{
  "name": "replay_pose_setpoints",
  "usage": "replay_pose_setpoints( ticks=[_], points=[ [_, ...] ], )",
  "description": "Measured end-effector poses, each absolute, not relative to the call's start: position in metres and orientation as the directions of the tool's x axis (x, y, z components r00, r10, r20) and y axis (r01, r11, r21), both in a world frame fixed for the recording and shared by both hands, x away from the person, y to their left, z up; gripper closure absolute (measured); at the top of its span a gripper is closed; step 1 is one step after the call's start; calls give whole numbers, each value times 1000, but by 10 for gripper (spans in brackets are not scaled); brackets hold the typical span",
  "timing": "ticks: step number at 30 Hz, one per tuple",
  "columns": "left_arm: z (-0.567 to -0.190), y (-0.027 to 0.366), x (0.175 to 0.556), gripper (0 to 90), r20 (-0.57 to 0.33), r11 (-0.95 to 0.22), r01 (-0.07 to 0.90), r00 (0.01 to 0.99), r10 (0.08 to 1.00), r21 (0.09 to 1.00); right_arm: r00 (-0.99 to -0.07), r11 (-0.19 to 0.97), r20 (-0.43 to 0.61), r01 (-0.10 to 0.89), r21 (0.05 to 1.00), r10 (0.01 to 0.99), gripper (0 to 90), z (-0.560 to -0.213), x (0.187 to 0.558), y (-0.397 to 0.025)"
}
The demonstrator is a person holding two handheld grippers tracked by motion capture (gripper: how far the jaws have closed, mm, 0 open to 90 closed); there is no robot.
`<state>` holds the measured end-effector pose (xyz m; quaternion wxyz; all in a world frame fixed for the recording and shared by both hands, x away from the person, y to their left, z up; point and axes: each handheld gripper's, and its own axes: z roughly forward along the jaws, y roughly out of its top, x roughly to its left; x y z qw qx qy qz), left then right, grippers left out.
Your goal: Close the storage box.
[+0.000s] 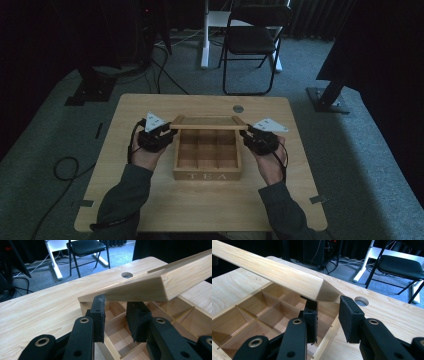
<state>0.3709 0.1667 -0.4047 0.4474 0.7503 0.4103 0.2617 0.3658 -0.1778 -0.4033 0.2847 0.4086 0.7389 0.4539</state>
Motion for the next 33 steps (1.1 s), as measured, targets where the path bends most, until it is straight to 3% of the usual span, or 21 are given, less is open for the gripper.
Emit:
replay_pose_setpoints(
  ticks=[22, 33],
  points=[
    [-417, 165, 360, 681, 54, -296, 385, 527, 848, 874, -473, 249, -54, 360, 899, 879, 643, -412, 344, -175],
    [-423, 167, 349, 623, 32, -286, 395, 539, 841, 873, -465, 264, -71, 363, 894, 882, 641, -422, 335, -173]
  ],
)
